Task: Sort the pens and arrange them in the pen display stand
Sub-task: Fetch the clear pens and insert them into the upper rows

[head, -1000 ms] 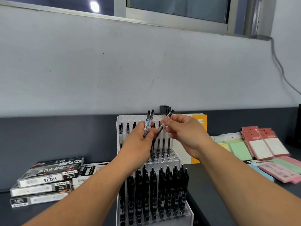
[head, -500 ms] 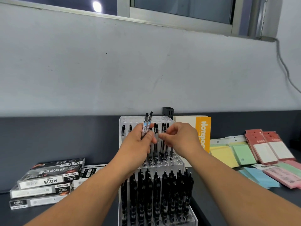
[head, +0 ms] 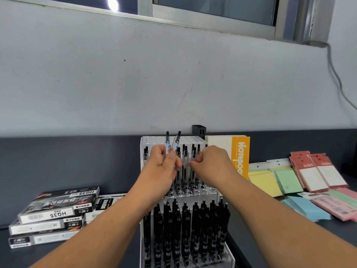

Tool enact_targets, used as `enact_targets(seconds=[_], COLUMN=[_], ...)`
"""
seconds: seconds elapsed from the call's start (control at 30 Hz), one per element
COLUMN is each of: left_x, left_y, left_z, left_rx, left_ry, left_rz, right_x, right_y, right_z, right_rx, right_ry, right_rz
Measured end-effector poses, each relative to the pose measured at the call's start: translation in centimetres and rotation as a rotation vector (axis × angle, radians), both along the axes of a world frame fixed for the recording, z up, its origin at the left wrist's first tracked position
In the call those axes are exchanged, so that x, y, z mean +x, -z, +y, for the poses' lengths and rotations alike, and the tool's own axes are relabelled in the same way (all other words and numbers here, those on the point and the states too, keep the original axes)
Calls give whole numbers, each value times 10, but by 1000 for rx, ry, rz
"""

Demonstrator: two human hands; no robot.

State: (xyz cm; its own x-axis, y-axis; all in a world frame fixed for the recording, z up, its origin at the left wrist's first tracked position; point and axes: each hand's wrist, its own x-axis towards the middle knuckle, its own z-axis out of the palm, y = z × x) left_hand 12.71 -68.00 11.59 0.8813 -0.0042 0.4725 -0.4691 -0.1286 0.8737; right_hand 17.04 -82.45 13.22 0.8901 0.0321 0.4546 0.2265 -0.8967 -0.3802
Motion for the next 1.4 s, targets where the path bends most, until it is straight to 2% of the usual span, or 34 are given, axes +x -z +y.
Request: enact_targets(seconds=[0.3,0.5,0.6,0.67,0.73,0.8,0.87,1.07,1.2,1.3,1.4], left_x=[0,-2,-5,-6,-8,-8,-10,-10,-7,-4,-3], left_y=[1,2,-1,-4,-8,-10,-13,-14,-13,-14,-17], left_z=[3,0,-2,-5,-10,-16,-25,-49,-64,-67,-66], left_rx=[17,7,11,23,29,51,91,152,109,170,183], left_ry=[-20,-39,-37,-32,-19,4,38,69,88,-14,-115], left_rz=[6,-4,-9,-8,11,35,61,78,90,18,-70], right_x=[-1,0,-13,-24,-33,-40,-43,-35,-30,-25,-21], right_y=[9,1,-1,-8,-17,-26,-30,-23,-20,-22,-25], right_z=[6,3,-8,-15,-20,-24,-29,-49,-58,-65,-71], right_rx=[104,-21,37,192,543,905,1047,1029,1039,1039,908], right_ry=[24,23,-10,-58,-170,-337,-445,-509,-545,-492,-416], right_rz=[-41,47,108,91,98,208,277,231,207,150,43])
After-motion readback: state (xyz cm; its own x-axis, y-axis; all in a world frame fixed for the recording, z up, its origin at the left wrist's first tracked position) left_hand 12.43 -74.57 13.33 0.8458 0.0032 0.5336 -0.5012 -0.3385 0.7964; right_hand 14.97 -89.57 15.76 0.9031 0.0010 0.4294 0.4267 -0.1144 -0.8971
